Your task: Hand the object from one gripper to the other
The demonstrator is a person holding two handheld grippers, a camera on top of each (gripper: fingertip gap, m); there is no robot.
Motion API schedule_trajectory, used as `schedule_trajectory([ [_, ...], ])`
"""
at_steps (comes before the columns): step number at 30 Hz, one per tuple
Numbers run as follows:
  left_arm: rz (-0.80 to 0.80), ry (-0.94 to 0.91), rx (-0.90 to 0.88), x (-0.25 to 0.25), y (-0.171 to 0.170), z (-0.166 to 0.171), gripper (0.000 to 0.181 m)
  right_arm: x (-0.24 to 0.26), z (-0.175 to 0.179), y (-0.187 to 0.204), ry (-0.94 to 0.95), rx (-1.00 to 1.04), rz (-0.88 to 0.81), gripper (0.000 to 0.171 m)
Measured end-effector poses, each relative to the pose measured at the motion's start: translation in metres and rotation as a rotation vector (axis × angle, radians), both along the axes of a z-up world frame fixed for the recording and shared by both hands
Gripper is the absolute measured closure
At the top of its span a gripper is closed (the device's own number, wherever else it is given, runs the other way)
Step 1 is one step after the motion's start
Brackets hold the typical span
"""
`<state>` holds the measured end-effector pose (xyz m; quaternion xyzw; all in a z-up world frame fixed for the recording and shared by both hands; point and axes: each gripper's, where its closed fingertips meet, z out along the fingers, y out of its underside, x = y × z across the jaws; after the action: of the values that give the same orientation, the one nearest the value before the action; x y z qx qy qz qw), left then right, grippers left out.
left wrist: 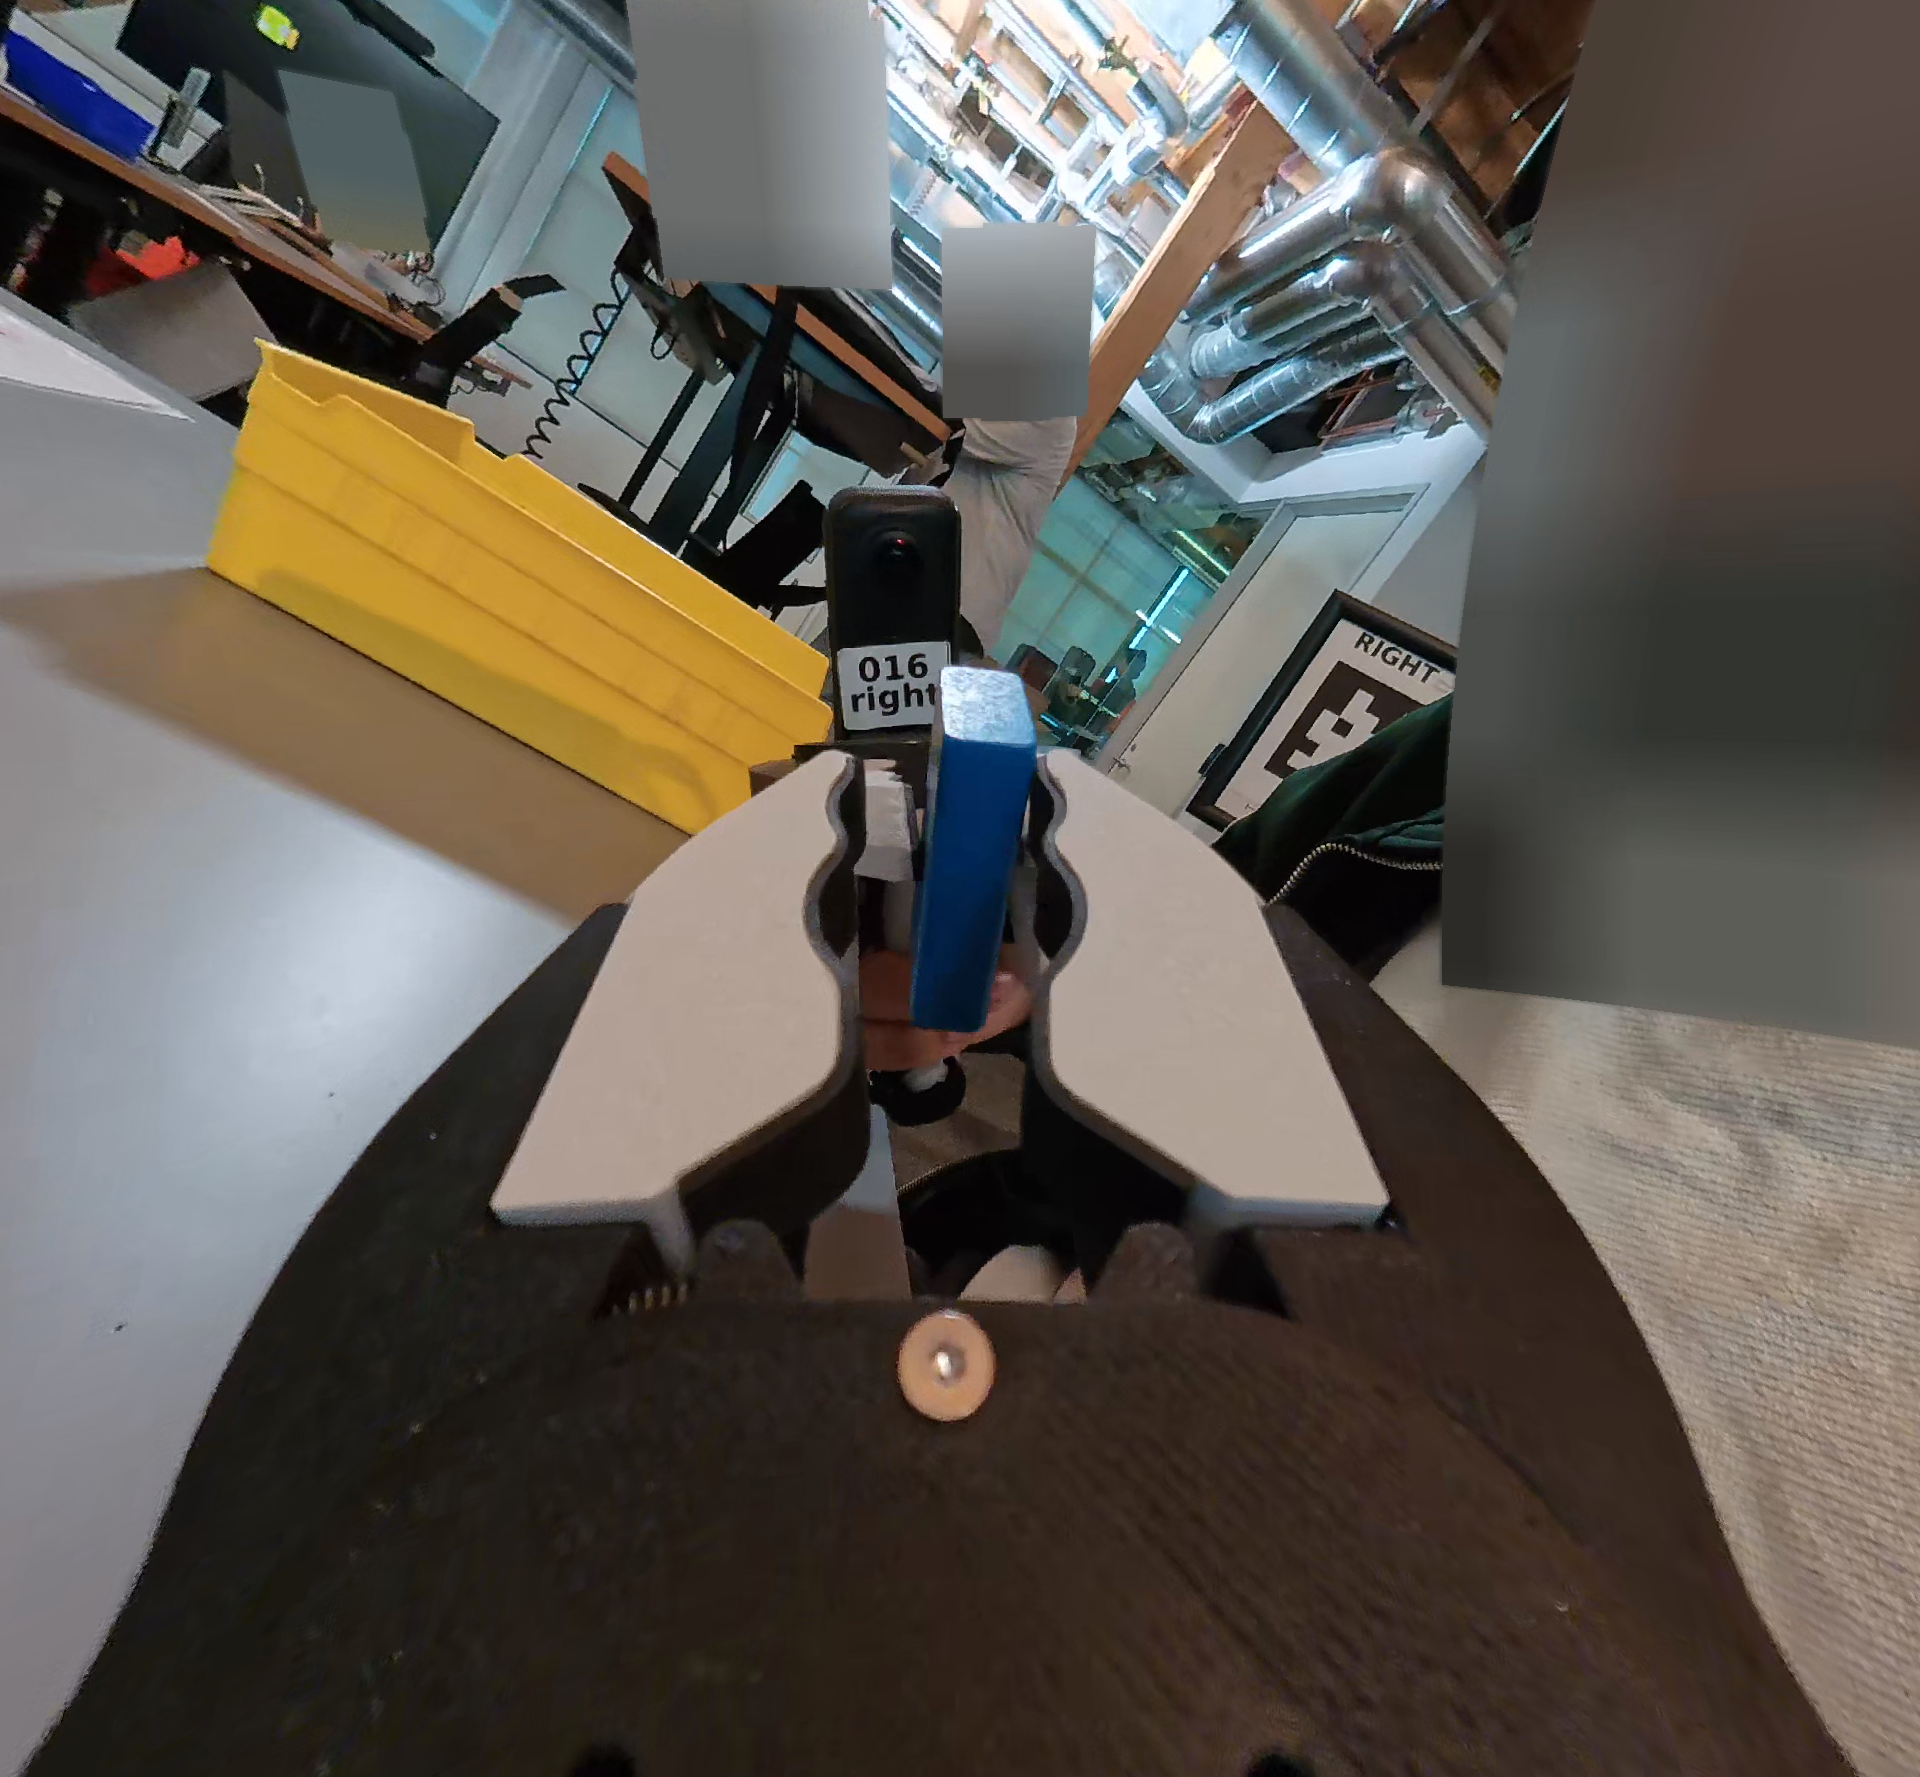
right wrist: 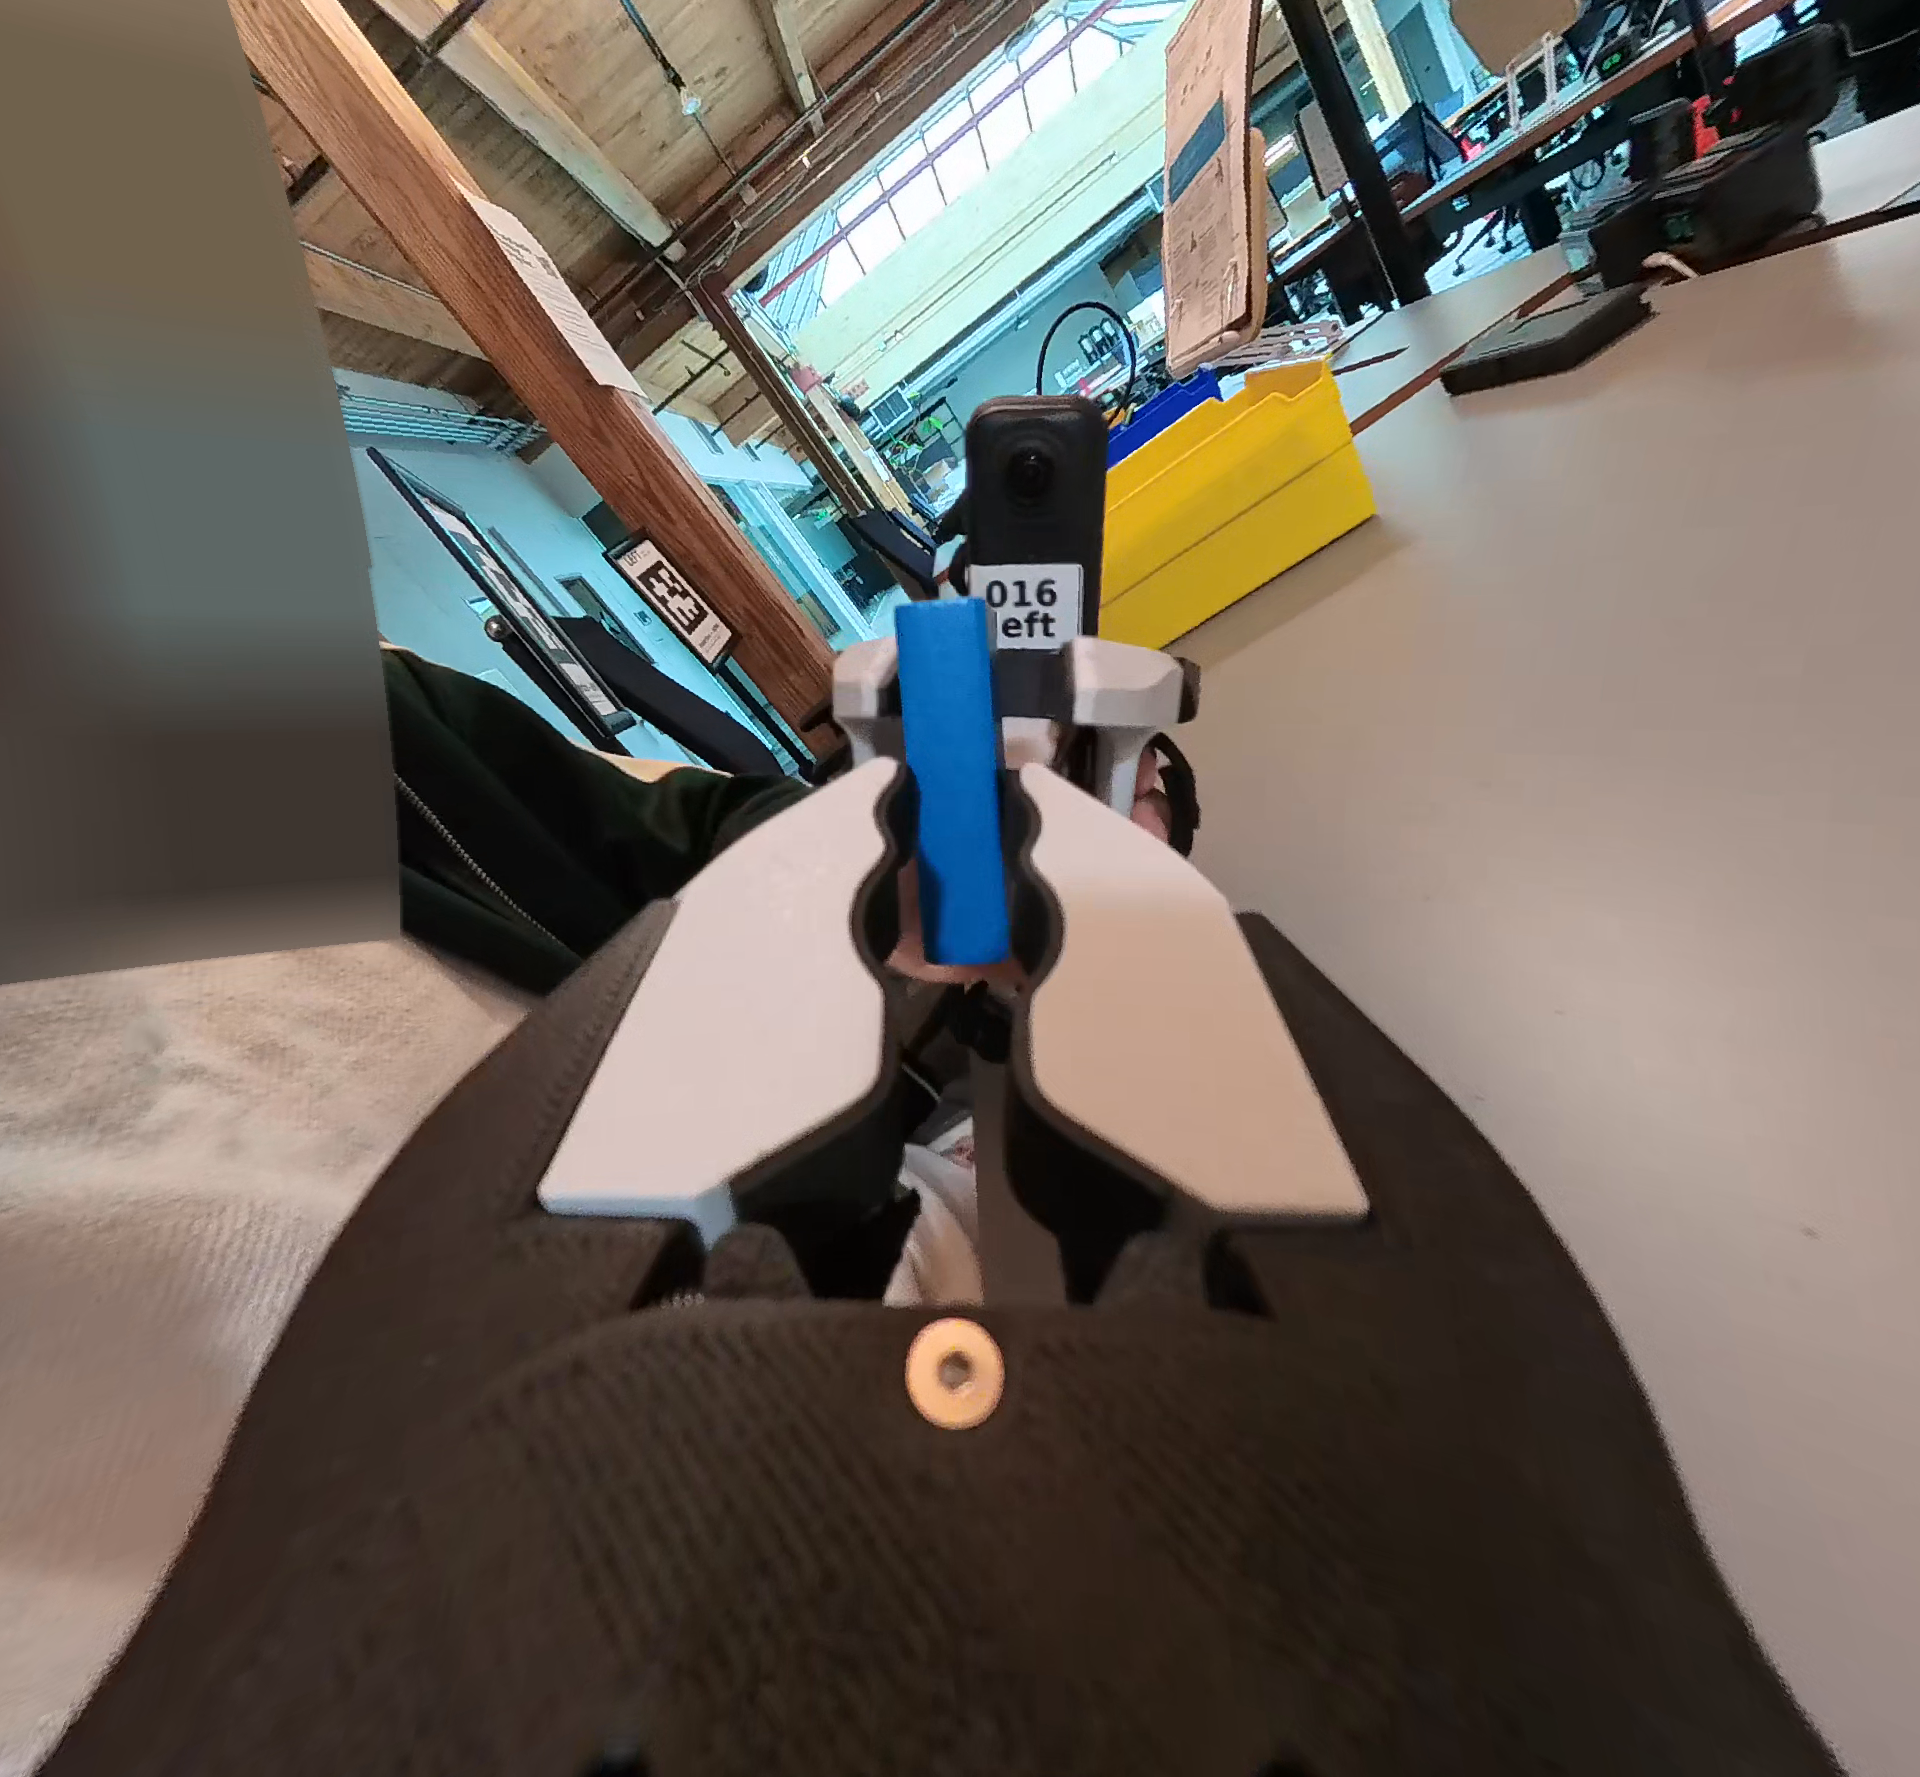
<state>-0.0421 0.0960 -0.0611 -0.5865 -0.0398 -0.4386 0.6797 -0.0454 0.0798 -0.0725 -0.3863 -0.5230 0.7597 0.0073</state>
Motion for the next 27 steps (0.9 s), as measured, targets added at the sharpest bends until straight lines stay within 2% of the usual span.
schedule_trajectory([
  [2, -0.003, -0.013, 0.007, -0.002, -0.003, 0.002, 0.167, -0.001, -0.003, -0.001, -0.005, 0.021, -0.008, 0.155],
  [4, -0.014, -0.004, -0.024, -0.002, -0.002, -0.001, 0.167, -0.002, -0.005, -0.001, -0.008, 0.024, -0.009, 0.155],
  [8, 0.028, -0.025, -0.022, -0.014, -0.005, 0.002, 0.167, -0.006, -0.005, 0.011, 0.005, 0.015, -0.062, 0.123],
  [11, 0.047, -0.032, -0.043, -0.021, -0.004, -0.002, 0.167, -0.012, -0.011, 0.02, -0.019, 0.039, -0.116, 0.114],
  [15, 0.068, 0.012, -0.08, -0.021, -0.002, -0.008, 0.167, -0.013, -0.023, 0.013, -0.06, 0.097, -0.097, 0.11],
  [20, 0.057, 0.083, -0.09, -0.011, 0.0, -0.009, 0.167, -0.008, -0.029, -0.003, -0.059, 0.163, -0.04, 0.123],
  [23, 0.052, 0.117, -0.087, -0.006, 0.001, -0.01, 0.167, -0.003, -0.028, -0.006, -0.045, 0.172, 0.003, 0.154],
  [26, 0.046, 0.095, -0.062, -0.005, 0.0, -0.006, 0.166, 0.0, -0.024, -0.006, -0.033, 0.17, 0.018, 0.155],
  [27, 0.053, 0.076, -0.057, -0.007, 0.0, -0.004, 0.156, 0.0, -0.023, -0.005, -0.025, 0.174, 0.008, 0.154],
])
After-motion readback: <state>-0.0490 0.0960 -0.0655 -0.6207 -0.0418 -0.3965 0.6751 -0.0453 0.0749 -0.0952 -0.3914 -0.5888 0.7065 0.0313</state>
